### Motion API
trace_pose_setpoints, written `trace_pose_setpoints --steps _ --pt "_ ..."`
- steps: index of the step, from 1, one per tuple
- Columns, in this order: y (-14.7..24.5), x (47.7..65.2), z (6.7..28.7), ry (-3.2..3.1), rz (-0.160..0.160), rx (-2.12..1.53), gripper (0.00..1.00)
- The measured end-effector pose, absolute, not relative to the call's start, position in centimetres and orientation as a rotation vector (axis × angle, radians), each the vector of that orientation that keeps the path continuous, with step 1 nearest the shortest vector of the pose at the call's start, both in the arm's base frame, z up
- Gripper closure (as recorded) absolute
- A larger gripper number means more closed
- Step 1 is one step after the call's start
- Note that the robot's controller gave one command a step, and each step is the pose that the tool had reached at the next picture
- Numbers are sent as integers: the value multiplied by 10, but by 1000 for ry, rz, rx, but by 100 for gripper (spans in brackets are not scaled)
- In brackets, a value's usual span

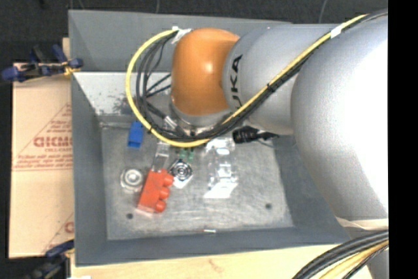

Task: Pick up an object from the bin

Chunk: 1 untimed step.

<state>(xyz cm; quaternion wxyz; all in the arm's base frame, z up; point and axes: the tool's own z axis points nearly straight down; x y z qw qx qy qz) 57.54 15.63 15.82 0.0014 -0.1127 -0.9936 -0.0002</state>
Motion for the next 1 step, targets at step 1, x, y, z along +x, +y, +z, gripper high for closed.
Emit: trace_pose_setpoints --steps 1 --pt "156 576 160 -3122 0 -351 0"
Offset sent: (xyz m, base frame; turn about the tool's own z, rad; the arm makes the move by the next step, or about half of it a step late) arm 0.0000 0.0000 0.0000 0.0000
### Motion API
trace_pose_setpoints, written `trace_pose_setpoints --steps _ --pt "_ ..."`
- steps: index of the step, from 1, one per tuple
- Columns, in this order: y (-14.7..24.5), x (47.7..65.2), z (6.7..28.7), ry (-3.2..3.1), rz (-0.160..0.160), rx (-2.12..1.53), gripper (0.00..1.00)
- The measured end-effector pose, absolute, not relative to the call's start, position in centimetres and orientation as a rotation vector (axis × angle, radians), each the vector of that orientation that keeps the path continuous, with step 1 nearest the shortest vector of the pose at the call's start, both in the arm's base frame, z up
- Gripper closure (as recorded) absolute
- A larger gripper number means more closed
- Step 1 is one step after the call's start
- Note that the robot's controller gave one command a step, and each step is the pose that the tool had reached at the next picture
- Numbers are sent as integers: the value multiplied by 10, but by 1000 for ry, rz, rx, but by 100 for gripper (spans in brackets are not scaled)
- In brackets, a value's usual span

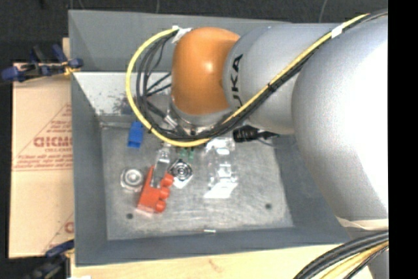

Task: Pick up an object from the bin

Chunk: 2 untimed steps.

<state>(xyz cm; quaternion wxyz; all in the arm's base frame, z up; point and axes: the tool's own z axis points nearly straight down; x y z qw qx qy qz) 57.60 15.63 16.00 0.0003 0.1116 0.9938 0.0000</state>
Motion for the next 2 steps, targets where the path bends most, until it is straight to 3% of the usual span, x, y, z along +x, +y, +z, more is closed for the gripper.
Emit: trace_pose_setpoints --steps 1,2 --pt "134 534 80 3143 -5 50 0" --pt "158 550 73 3133 3 102 0"
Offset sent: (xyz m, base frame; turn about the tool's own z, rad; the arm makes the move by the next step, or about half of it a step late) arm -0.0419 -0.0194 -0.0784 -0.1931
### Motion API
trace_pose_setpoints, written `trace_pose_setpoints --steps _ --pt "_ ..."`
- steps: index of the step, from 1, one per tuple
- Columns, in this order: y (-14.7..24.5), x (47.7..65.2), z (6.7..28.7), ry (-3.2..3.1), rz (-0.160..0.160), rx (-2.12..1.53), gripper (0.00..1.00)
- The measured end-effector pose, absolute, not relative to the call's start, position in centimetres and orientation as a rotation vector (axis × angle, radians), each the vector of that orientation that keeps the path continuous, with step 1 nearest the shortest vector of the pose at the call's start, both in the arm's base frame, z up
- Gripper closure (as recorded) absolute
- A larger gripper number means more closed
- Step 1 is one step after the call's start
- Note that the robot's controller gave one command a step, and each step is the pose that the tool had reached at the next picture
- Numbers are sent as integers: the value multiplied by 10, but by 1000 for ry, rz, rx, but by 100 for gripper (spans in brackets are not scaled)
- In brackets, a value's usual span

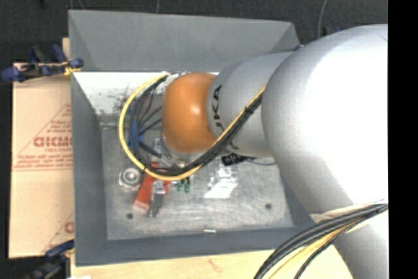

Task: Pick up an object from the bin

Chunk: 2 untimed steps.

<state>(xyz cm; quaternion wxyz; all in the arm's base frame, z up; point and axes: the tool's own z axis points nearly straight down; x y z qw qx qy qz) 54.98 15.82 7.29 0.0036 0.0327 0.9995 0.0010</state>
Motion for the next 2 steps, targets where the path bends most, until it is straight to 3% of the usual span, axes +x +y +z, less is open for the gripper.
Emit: trace_pose_setpoints --steps 1,2 --pt "158 551 74 3126 8 107 100" --pt "157 559 237 3130 7 70 100"
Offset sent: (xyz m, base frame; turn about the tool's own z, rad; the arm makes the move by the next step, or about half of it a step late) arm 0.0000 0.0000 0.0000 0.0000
